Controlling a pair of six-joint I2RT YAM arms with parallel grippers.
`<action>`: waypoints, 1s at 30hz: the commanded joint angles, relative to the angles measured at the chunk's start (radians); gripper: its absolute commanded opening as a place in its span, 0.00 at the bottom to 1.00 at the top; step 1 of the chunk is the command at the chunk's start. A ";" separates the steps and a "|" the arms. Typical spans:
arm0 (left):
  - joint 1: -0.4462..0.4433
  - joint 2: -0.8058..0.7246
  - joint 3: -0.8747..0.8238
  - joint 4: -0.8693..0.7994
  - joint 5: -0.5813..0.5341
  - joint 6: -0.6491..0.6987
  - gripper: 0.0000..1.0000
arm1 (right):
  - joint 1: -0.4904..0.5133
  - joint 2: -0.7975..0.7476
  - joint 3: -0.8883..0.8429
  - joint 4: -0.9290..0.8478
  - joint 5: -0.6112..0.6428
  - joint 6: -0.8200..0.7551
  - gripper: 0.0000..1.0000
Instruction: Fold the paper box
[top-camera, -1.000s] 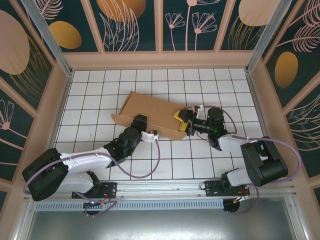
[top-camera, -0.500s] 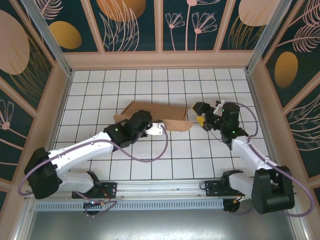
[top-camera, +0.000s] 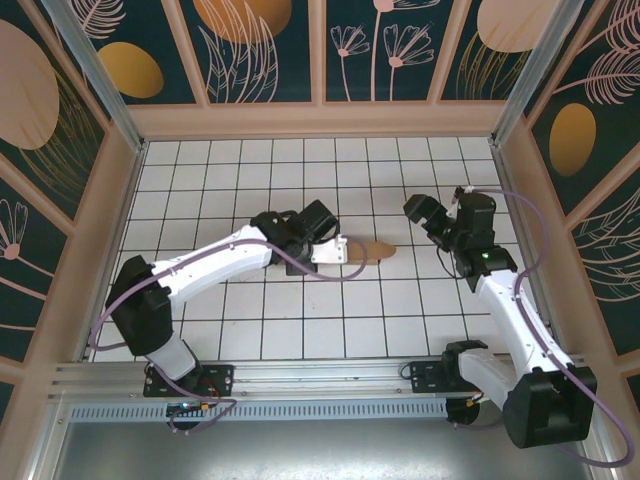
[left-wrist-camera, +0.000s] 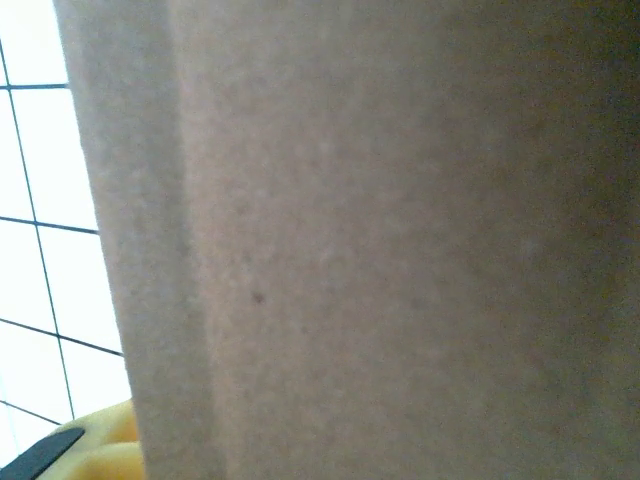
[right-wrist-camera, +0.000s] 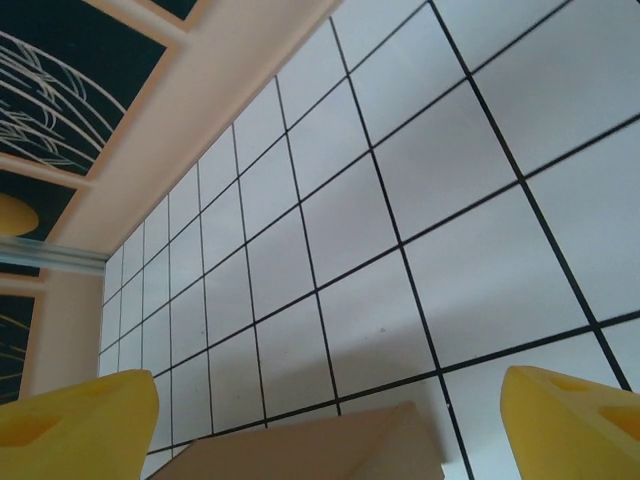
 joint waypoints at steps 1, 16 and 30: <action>0.036 0.088 0.099 -0.150 0.154 -0.060 0.33 | 0.027 0.026 0.051 -0.054 -0.042 -0.094 0.88; 0.133 0.253 0.281 -0.223 0.345 -0.007 0.42 | 0.122 0.142 0.134 -0.096 -0.105 -0.118 0.87; 0.137 0.370 0.354 -0.162 0.298 -0.024 0.68 | 0.184 0.212 0.092 -0.051 -0.017 -0.137 0.85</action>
